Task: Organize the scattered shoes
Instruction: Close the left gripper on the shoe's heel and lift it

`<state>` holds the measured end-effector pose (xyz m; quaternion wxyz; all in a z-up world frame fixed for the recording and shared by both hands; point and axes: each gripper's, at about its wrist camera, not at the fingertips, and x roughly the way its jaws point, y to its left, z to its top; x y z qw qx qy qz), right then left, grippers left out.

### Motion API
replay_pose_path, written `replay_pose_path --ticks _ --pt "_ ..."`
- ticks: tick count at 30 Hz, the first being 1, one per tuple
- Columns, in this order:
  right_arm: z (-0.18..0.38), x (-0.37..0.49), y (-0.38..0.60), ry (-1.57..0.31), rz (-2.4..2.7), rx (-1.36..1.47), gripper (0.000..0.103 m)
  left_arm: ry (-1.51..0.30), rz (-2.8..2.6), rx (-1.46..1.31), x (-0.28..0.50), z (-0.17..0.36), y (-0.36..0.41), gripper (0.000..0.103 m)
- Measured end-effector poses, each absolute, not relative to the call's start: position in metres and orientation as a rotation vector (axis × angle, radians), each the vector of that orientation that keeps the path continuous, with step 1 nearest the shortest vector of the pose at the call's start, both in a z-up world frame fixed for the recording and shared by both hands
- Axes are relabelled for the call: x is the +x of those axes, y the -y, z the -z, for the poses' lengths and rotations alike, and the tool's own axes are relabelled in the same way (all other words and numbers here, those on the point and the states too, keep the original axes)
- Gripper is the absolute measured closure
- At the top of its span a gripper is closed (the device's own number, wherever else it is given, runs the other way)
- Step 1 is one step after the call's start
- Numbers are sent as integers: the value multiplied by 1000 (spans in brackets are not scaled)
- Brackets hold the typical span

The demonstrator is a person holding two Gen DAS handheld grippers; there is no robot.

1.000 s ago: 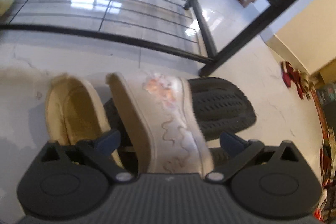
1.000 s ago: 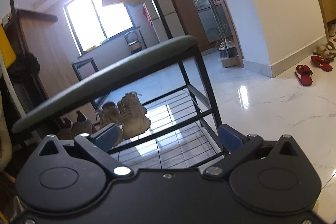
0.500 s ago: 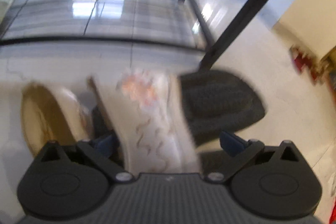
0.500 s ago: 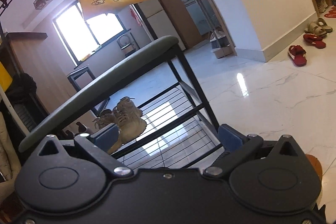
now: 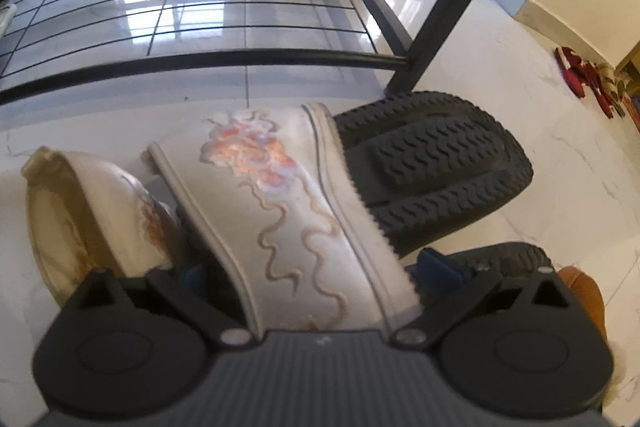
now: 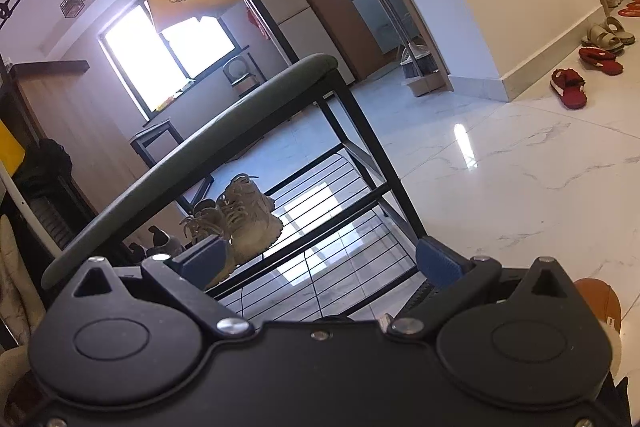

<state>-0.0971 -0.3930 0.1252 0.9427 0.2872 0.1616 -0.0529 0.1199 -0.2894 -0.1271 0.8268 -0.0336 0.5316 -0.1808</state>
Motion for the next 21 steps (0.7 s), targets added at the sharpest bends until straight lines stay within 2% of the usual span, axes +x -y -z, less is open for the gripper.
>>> replay_pose_path --ticks 4,9,21 --pt "-124 -96 393 -336 110 593 0 -1116 440 -88 117 127 288 18" --pt "-126 -94 389 -337 106 602 0 -1083 454 -124 116 123 279 39" --pt "-127 -90 382 -341 129 562 0 -1047 495 -270 109 100 243 48"
